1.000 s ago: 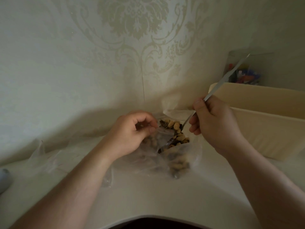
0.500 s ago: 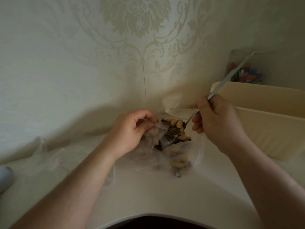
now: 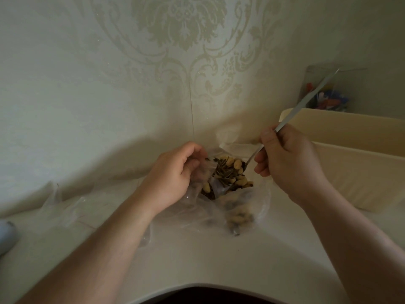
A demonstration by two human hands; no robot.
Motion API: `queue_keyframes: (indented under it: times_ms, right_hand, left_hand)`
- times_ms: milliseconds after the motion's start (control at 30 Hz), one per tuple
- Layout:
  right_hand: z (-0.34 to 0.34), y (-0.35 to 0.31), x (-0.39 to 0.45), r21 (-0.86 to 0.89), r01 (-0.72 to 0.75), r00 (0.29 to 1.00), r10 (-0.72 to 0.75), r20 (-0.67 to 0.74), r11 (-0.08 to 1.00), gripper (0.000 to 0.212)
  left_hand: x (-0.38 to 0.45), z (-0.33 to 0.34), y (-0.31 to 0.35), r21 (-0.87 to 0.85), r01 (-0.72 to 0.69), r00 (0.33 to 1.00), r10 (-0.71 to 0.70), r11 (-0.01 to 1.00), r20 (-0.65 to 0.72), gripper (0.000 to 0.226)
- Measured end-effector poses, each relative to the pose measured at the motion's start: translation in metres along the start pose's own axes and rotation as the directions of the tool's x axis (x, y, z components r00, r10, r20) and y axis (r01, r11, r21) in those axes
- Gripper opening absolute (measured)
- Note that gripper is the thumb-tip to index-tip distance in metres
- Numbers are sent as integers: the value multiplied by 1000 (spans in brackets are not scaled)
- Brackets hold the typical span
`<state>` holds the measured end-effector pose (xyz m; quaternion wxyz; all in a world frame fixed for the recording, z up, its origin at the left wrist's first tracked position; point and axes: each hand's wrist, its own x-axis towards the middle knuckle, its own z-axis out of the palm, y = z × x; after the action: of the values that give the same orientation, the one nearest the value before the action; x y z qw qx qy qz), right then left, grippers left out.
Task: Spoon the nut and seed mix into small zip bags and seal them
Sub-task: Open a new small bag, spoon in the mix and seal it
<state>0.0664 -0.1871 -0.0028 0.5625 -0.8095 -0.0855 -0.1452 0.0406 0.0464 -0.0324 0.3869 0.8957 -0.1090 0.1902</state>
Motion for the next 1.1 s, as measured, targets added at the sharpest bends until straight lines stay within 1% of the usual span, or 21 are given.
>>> queue_keyframes:
  times_ms: [133,200,367,400,467,500,633,733,833,933,967,1033,1100]
  right_hand:
    - [0,2,1,19,-8,1000,8,-4,1000,26]
    - [0,2,2,18,-9,1000,9,-3,1000,26]
    - [1,3,3,34,-9,1000,9,1,999,27]
    - [0,3,3,36,-10,1000,10,2,999,27]
    - [0,3,2,33,-11,1000,11,4,999,27]
    - [0,3,2,28,-11,1000,11,4,1000,27]
    - [1,2,2,33,-21,1000,21,0,999,27]
    - [1,3,2,51,-32,999,32,4,998,27]
    - [2,4,2,61,-33,999,32,18,998,26]
    - [2,4,2,58,-30,999,28,37,998,25]
    - [2,4,1,57,-31,998,28,48,998,24]
    - [2,4,0,65,-30,997,25,77,997,20]
    - [3,5,0,75,-27,993,18,118,997,14]
  left_hand:
    - [0,3,-2,-19,57,997,-56,998,44,34]
    - [0,4,-4,-60,72,996,-68,996,61,36]
    - [3,2,-9,-156,20,997,-8,988,78,17]
    - [3,1,-9,-197,19,997,-3,980,83,16]
    - [2,-3,-4,-291,29,995,0,956,101,23]
    - [2,-4,-3,-304,22,993,15,952,120,25]
    - [3,-11,-5,-215,-9,980,52,977,192,20]
    - [3,-11,-3,-237,47,977,5,970,214,8]
    - [3,-4,-9,-179,92,987,-66,980,146,15]
    - [4,4,-12,-90,19,999,-15,996,46,23]
    - [4,5,-12,-84,-1,1000,3,996,23,25]
    - [3,6,-10,-123,-1,1000,0,992,-8,29]
    - [2,5,-7,-147,0,999,-6,989,-45,28]
